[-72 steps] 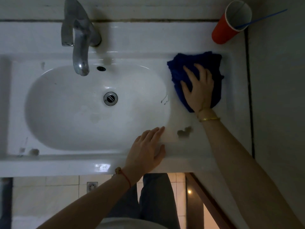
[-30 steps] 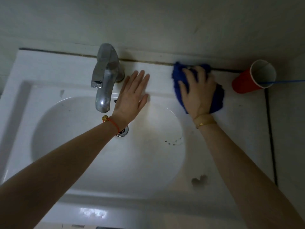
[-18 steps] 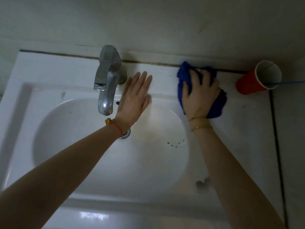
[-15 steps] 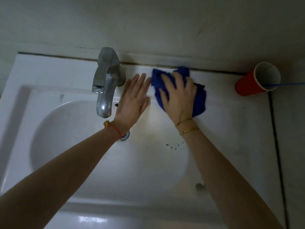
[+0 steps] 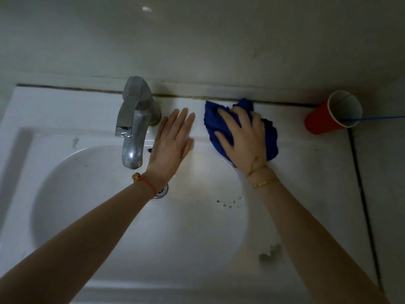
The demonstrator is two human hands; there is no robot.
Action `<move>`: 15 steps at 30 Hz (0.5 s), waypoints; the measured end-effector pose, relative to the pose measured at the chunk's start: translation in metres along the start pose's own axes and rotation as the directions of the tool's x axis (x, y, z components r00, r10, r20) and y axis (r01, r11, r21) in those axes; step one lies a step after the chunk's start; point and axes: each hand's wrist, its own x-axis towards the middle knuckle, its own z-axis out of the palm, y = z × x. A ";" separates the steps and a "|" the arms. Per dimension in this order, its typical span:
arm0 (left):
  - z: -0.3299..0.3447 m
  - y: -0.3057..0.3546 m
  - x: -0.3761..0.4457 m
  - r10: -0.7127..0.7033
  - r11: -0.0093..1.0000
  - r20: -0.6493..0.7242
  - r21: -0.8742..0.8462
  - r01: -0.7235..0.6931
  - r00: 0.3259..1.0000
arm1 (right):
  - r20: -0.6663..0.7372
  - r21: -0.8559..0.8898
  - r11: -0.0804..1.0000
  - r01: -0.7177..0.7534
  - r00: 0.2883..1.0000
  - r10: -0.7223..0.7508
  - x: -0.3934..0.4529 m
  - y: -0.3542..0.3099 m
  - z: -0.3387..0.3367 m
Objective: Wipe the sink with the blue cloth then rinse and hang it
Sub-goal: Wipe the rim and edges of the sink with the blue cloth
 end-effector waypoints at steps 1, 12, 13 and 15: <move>0.000 0.000 0.000 0.001 1.000 -0.001 0.008 -0.001 1.000 | 0.011 -0.004 1.000 0.017 1.000 -0.017 -0.004 0.014 -0.003; 0.001 -0.003 0.001 0.017 1.000 -0.017 -0.015 -0.017 1.000 | -0.008 -0.007 1.000 -0.012 1.000 0.012 0.008 -0.035 0.010; 0.001 -0.003 0.001 0.017 1.000 -0.018 -0.016 -0.017 1.000 | 0.006 -0.010 1.000 0.012 1.000 -0.012 0.005 -0.025 0.008; 0.002 -0.003 0.001 0.015 1.000 -0.019 -0.007 -0.016 1.000 | -0.021 -0.055 0.997 -0.060 0.998 0.059 -0.006 0.009 0.003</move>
